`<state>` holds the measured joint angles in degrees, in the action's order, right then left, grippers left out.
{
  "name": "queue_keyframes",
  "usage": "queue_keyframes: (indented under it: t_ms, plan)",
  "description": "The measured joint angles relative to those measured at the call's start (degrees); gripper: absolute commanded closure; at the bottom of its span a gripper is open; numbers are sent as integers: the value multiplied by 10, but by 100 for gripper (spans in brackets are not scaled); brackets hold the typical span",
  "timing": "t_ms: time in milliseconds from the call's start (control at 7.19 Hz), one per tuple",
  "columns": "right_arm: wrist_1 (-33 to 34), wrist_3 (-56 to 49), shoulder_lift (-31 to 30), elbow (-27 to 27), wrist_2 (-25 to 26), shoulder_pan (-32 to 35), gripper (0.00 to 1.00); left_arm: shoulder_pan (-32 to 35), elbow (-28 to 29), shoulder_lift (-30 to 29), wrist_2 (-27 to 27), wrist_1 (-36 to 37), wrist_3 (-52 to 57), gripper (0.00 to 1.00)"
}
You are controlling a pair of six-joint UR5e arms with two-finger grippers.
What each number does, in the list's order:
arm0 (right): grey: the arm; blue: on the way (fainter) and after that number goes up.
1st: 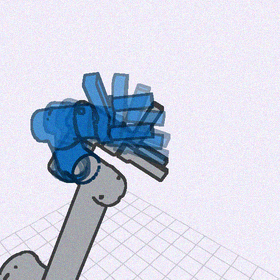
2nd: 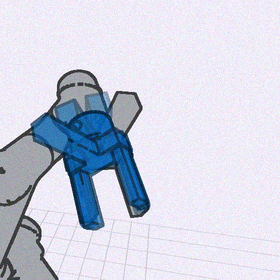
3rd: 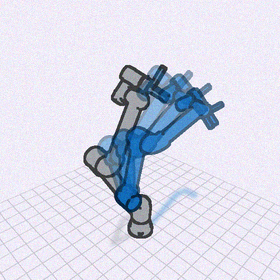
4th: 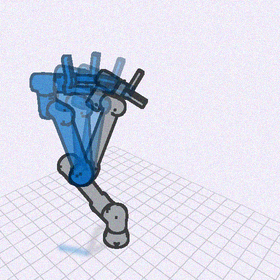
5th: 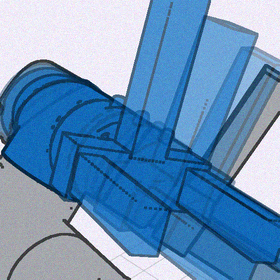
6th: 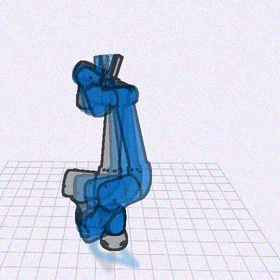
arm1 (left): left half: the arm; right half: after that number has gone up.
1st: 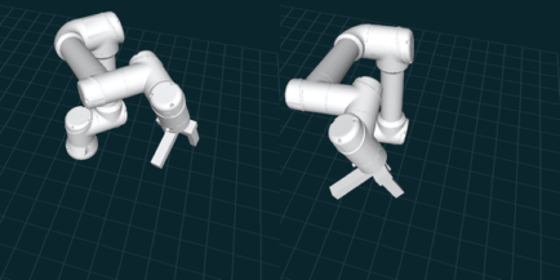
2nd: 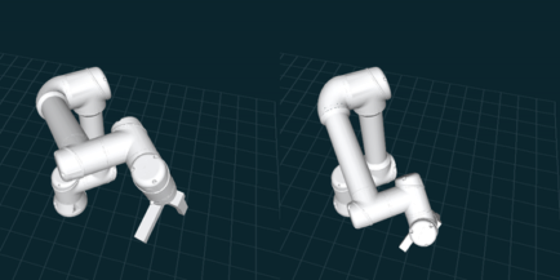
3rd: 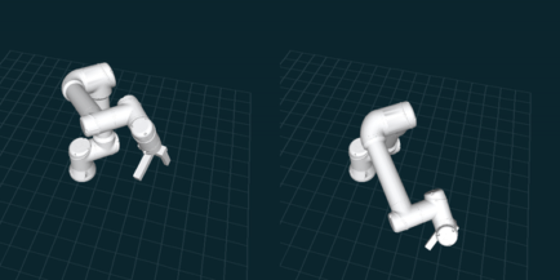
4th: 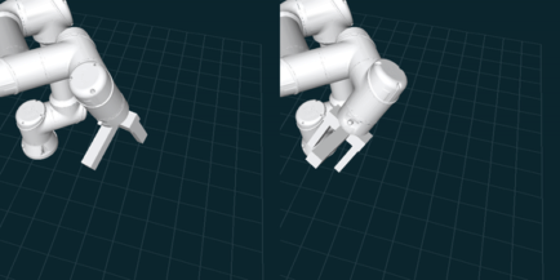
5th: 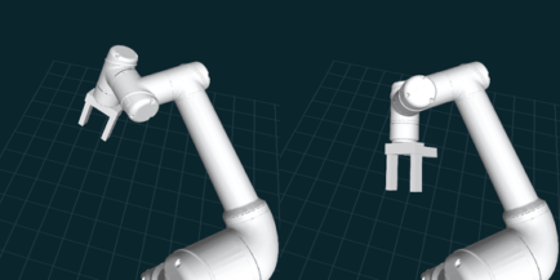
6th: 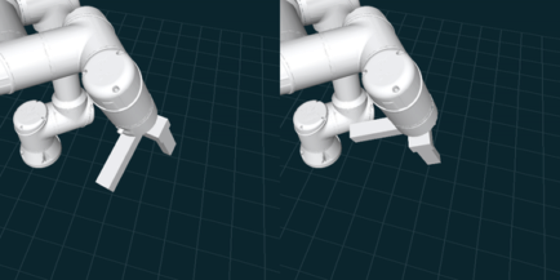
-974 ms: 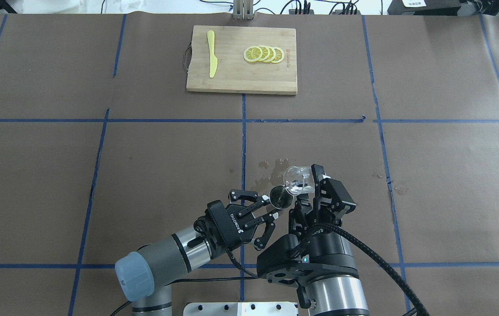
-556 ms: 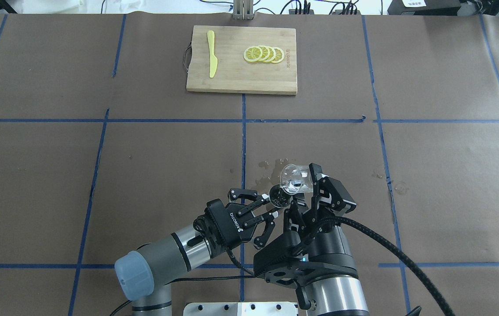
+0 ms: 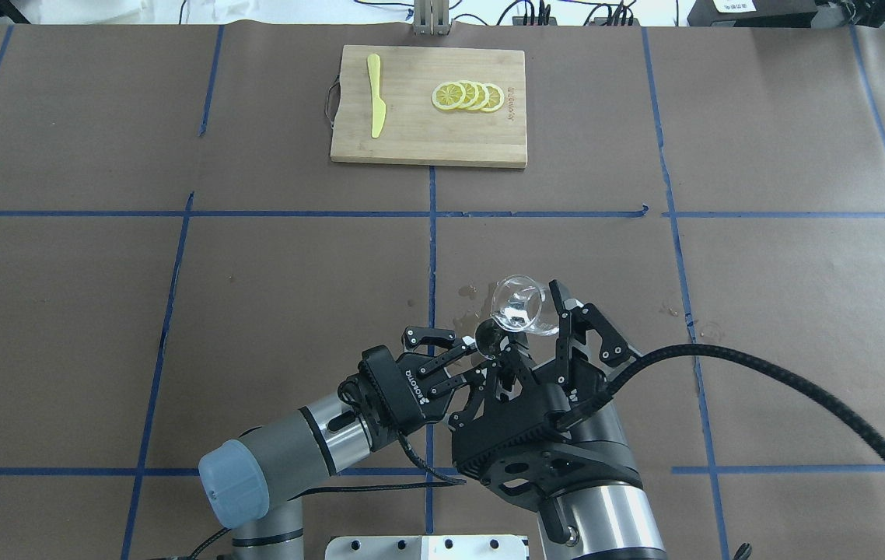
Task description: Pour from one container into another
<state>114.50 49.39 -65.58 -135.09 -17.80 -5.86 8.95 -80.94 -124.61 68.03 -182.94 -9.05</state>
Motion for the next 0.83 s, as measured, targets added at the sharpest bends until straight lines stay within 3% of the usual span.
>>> queue_keyframes:
  t_ms: [556, 835]
  plan:
    - [-92, 192, -13, -1, -9, 11, 100, 9, -17, 21, -86, -2, -25, 100]
    - [-103, 270, -36, -1, -11, 14, 100, 16, -24, 42, -141, -3, -37, 100]
